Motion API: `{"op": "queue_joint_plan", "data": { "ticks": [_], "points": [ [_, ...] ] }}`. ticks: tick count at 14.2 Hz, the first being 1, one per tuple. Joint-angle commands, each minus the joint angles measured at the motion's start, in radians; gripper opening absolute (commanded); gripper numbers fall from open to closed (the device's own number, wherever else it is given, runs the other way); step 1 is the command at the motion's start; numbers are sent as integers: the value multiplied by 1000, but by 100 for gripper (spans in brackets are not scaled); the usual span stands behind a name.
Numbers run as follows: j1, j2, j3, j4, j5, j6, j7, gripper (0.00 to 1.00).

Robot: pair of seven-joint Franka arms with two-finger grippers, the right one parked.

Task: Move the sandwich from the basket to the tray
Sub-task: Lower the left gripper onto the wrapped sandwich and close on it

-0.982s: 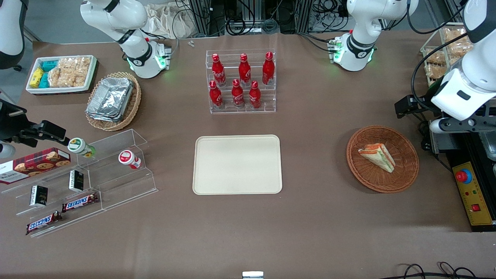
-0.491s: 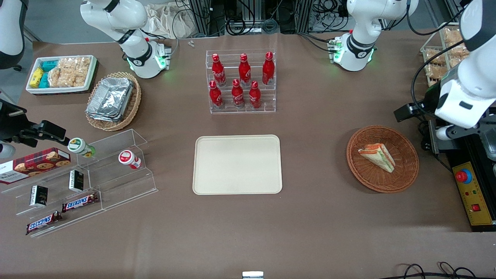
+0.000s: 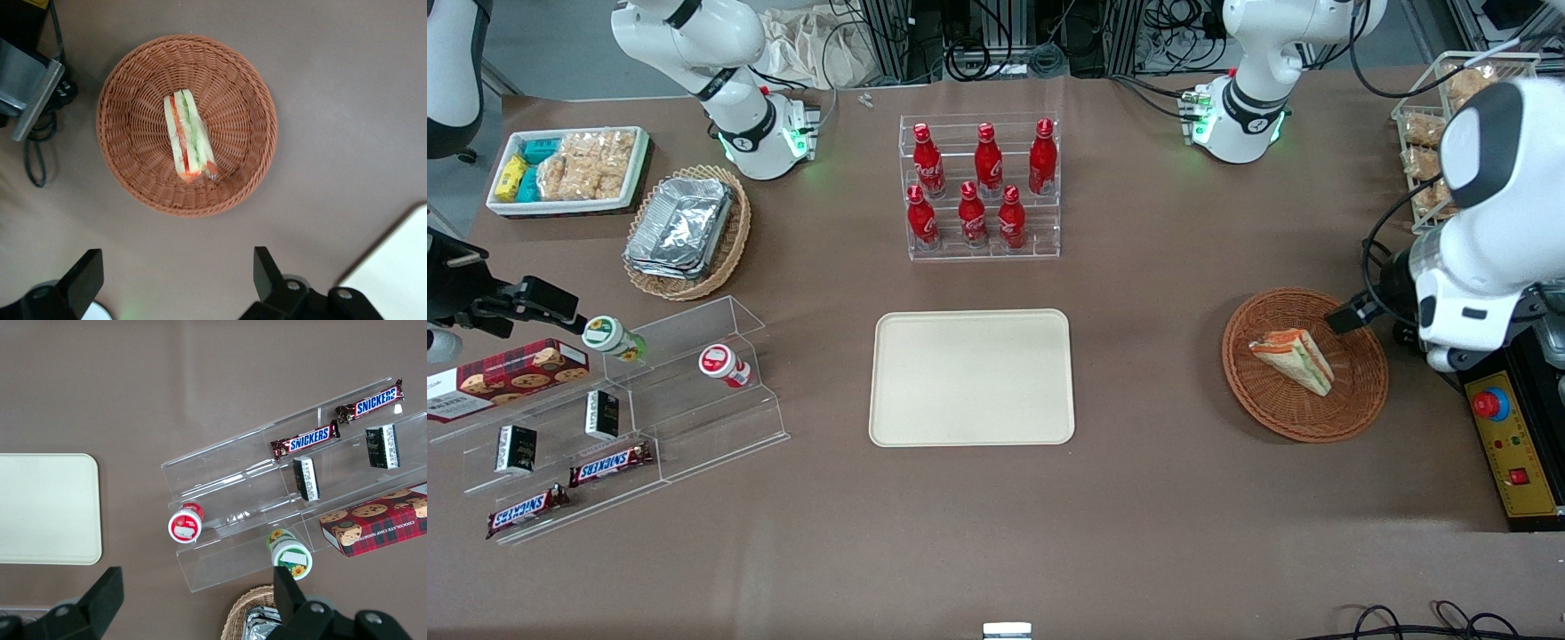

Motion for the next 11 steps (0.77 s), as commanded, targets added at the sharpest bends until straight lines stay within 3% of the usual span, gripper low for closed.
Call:
{"op": "queue_joint_plan", "data": {
  "ticks": [1, 11],
  "points": [
    [23, -14, -5, -141, 0, 147, -26, 100],
    [59, 164, 3, -325, 3, 500, -69, 100]
  ]
}}
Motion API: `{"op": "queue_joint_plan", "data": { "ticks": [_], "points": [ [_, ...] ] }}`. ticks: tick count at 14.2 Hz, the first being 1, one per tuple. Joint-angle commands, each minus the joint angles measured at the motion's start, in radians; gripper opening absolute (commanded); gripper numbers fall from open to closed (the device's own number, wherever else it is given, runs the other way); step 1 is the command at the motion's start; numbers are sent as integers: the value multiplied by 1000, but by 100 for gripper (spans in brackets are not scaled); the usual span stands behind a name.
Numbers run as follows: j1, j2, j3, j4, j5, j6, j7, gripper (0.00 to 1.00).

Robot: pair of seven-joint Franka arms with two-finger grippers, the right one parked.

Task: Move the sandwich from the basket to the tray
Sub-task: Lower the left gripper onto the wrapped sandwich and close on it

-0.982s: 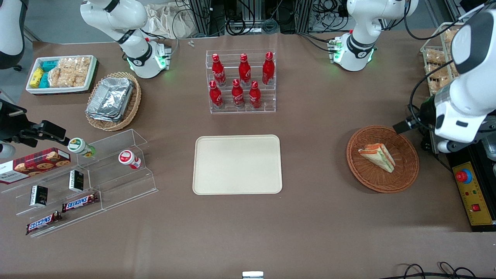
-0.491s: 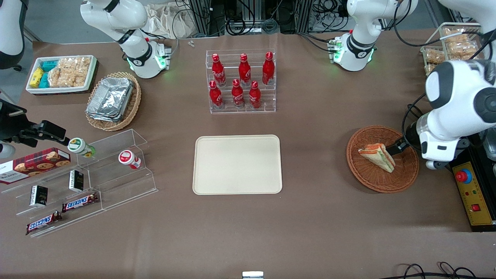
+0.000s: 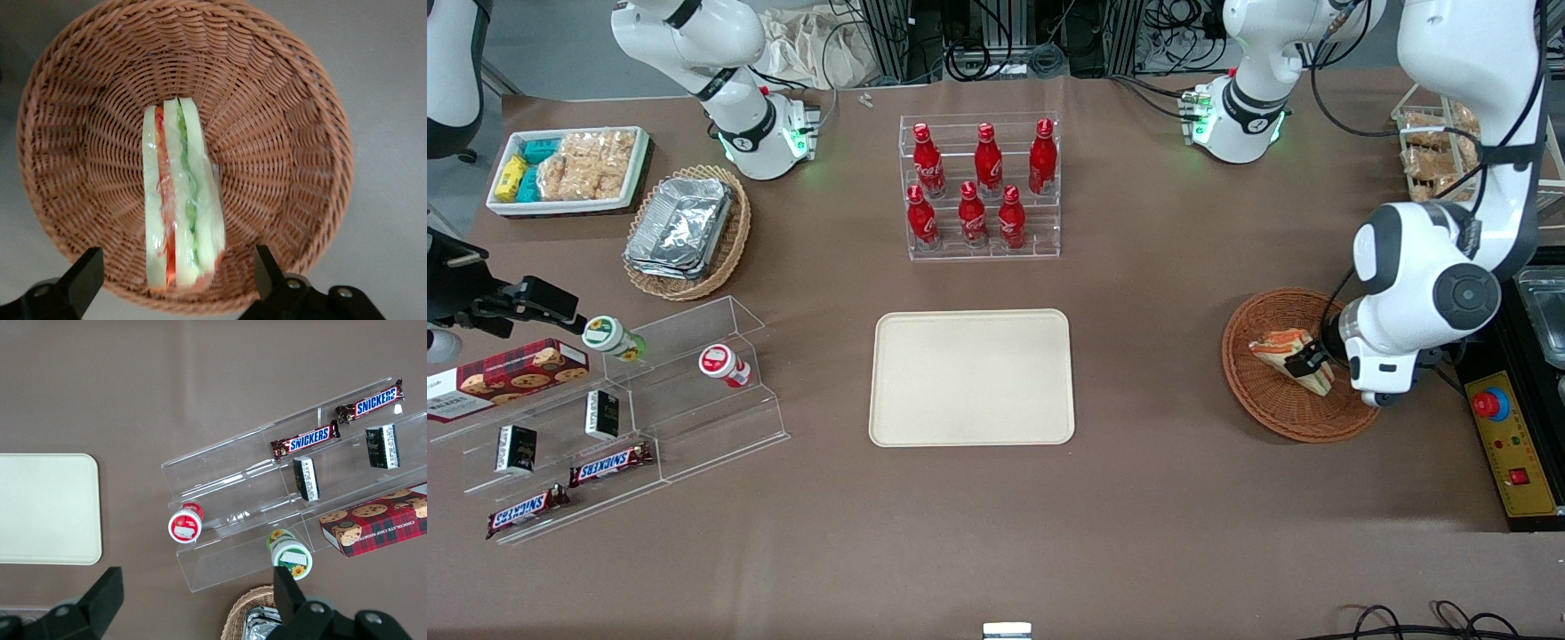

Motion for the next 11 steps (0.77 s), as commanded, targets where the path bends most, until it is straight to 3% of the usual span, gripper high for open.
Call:
{"op": "queue_joint_plan", "data": {
  "ticks": [1, 3, 4, 7, 8, 11],
  "points": [
    [14, 25, -2, -50, 4, 92, -19, 100],
    [14, 51, -2, -67, 4, 145, -19, 100],
    [14, 56, -2, -73, 4, 159, -19, 95],
    [15, 58, -2, -73, 4, 159, -19, 21],
    [15, 55, -2, -73, 4, 159, -19, 2],
    [14, 13, -3, -70, 4, 126, -6, 0]
  ]
}}
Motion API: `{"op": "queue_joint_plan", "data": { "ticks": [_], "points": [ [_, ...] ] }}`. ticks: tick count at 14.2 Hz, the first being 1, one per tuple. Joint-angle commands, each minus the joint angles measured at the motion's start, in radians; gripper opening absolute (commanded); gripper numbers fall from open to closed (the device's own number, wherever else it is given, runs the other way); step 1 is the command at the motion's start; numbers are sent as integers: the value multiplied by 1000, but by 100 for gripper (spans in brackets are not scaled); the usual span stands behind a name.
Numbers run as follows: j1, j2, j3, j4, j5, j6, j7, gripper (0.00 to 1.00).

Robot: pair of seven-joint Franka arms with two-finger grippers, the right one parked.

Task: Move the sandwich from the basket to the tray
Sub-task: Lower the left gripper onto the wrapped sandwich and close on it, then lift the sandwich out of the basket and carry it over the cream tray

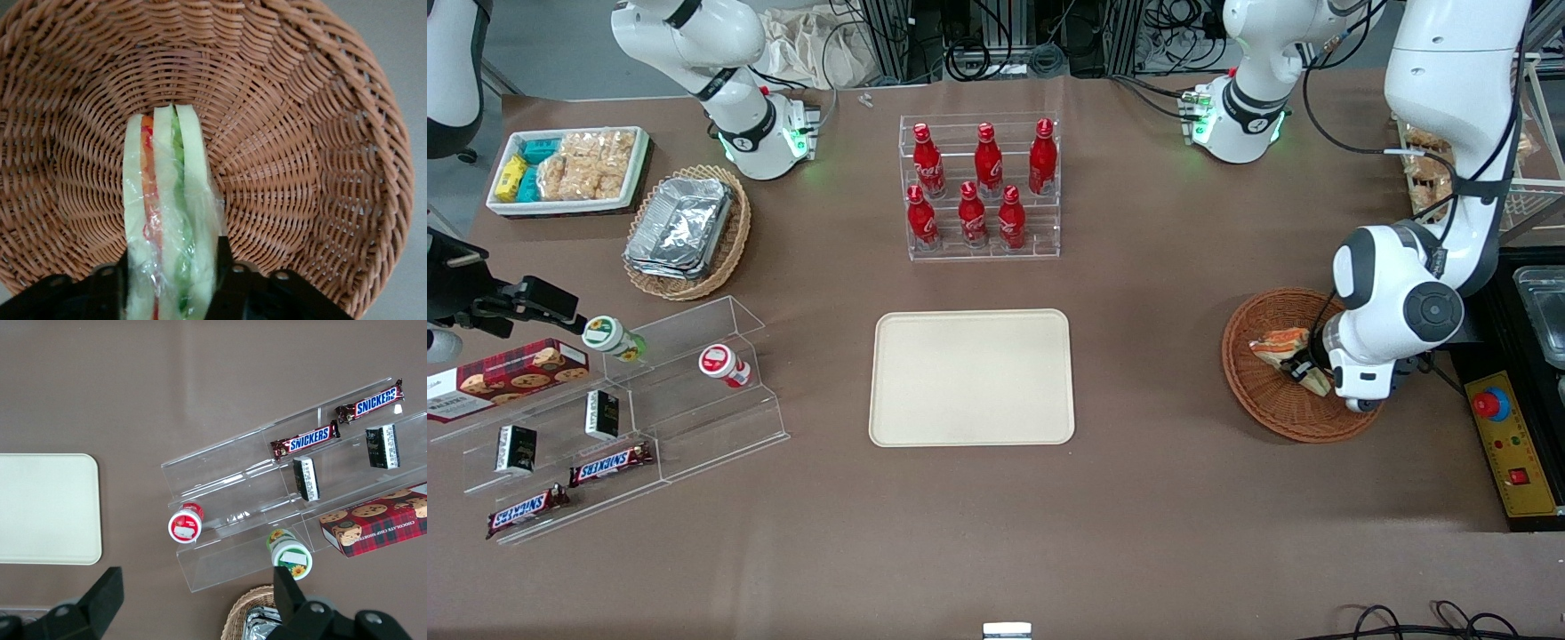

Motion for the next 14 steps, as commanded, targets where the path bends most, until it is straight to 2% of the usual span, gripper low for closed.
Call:
{"op": "queue_joint_plan", "data": {
  "ticks": [1, 4, 6, 9, 14],
  "points": [
    [2, -88, -4, -16, 7, -59, 3, 0],
    [-10, -214, -14, 52, 7, -279, 5, 0],
    [-30, -263, -58, 133, -1, -414, 5, 0],
    [-32, -263, -179, 298, -4, -602, 3, 0],
    [-30, -242, -447, 345, -24, -599, 6, 0]
  ]
}}
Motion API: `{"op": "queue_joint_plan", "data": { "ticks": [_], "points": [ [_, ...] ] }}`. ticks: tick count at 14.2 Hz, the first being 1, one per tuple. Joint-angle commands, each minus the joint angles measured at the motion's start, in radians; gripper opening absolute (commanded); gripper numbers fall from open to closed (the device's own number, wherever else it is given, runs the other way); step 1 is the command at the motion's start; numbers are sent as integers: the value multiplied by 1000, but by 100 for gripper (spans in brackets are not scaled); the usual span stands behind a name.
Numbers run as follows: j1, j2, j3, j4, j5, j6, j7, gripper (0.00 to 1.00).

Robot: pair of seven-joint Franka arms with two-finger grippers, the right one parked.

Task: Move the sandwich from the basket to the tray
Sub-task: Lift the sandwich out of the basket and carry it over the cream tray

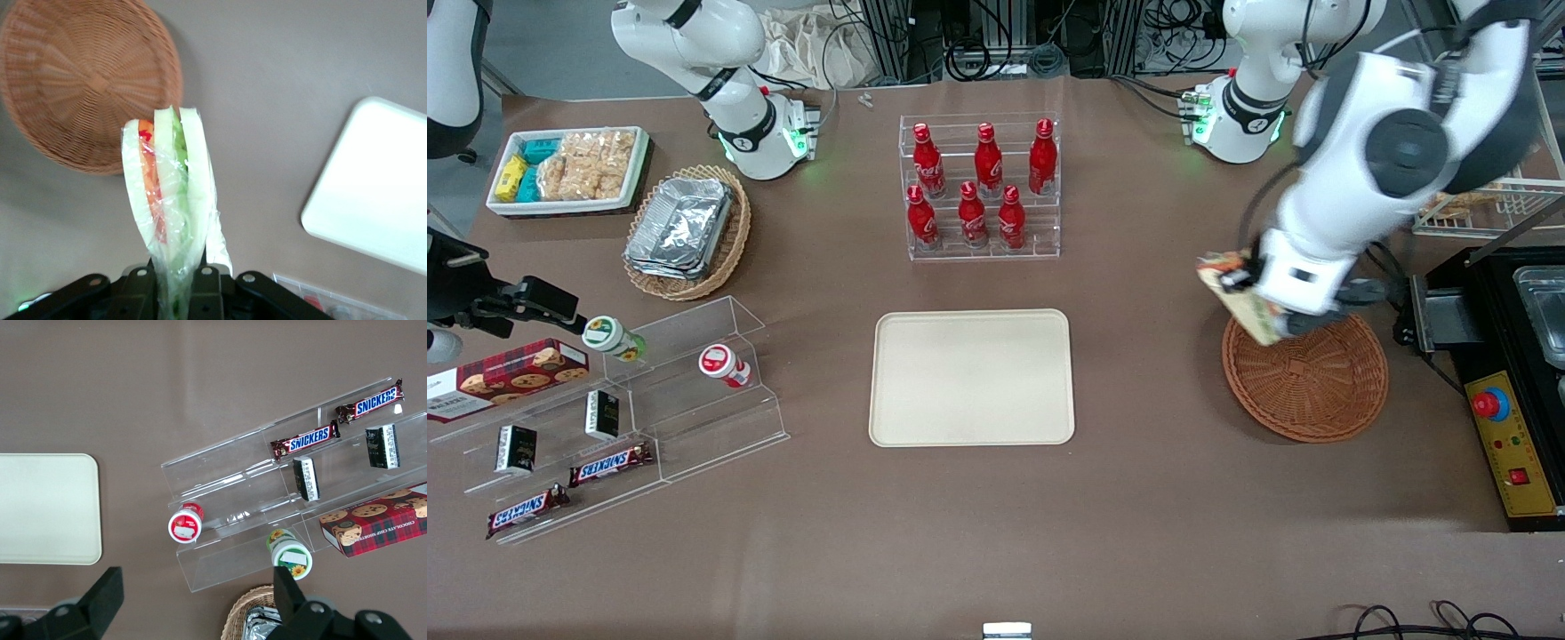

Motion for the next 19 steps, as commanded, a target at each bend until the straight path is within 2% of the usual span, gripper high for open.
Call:
{"op": "queue_joint_plan", "data": {
  "ticks": [1, 3, 9, 13, 15, 16, 19],
  "points": [
    [9, 41, -108, 36, -13, -3, 2, 0],
    [-20, 103, -175, 77, -13, 19, -17, 0],
    [-122, 298, -185, 140, 9, 135, 5, 0],
    [-171, 433, -183, 177, 93, 249, -5, 0],
    [-195, 489, -183, 177, 205, 313, -6, 0],
    [-197, 515, -183, 177, 237, 335, -9, 0],
    [-197, 576, -183, 172, 286, 408, 5, 0]
  ]
}}
